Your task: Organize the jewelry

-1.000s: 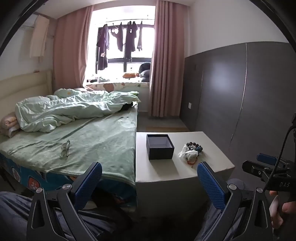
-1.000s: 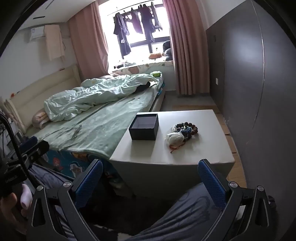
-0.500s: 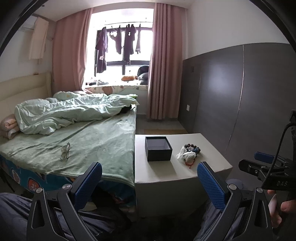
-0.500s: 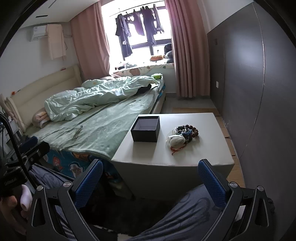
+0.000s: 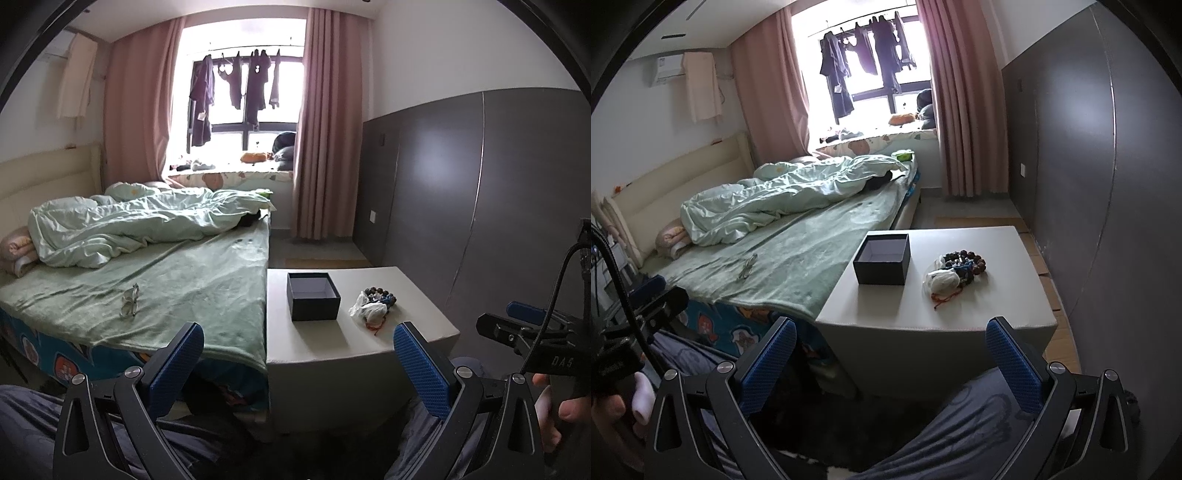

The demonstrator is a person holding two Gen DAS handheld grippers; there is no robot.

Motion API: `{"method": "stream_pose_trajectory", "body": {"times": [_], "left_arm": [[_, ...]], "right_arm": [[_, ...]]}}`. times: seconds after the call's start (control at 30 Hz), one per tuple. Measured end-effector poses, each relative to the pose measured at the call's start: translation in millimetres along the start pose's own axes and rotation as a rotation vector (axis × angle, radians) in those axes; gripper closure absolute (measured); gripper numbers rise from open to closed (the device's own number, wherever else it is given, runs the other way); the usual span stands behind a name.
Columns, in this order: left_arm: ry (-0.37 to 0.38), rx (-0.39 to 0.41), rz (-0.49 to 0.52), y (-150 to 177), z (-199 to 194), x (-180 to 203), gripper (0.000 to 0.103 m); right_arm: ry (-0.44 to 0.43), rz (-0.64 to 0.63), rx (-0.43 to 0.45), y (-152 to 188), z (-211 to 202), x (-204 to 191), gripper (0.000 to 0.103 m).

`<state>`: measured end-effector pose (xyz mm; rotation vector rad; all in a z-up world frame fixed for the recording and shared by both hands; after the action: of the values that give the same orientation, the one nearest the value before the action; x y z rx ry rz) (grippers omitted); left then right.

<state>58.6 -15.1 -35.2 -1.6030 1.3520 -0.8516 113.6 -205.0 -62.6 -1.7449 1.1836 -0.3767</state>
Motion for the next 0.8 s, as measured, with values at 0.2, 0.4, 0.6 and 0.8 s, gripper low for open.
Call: {"method": "stream_pose_trajectory", "body": {"times": [0.2,0.4,0.6,0.8], "left_arm": [[-0.004,0.004,0.009,-1.0,-5.7,-1.8,0.0],[-0.002,-0.001,-0.007,-1.9,-4.7,-3.1,0.0],[0.002,0.0,-0.013,-4.1,-3.9,-4.1,0.0],[0.01,-0.001,-0.017,-6.6,0.7,-3.4,0.0]], "right_arm": [[0.005,0.013,0.014,0.8,-3.9,0.3,0.0],[-0.002,0.026,0.019,1.7,-5.7,1.6,0.0],[-0.002,0.023,0.018,1.5,-5.7,1.8,0.0],[0.0,0.024,0.018,-0.9,-4.9,1.8,0.0]]}}
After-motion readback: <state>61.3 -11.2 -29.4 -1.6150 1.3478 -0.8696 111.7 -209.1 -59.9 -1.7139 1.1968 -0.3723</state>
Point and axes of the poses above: each gripper's, at about its wrist camera, not at the fingertips, and z roughly the way its jaws point, x to its right, y to its underside, the point moved 9 cm from there along z, roughly the way its jaws point, and after that the axes turned 12 degrees about -y, right-handed, at the moved point
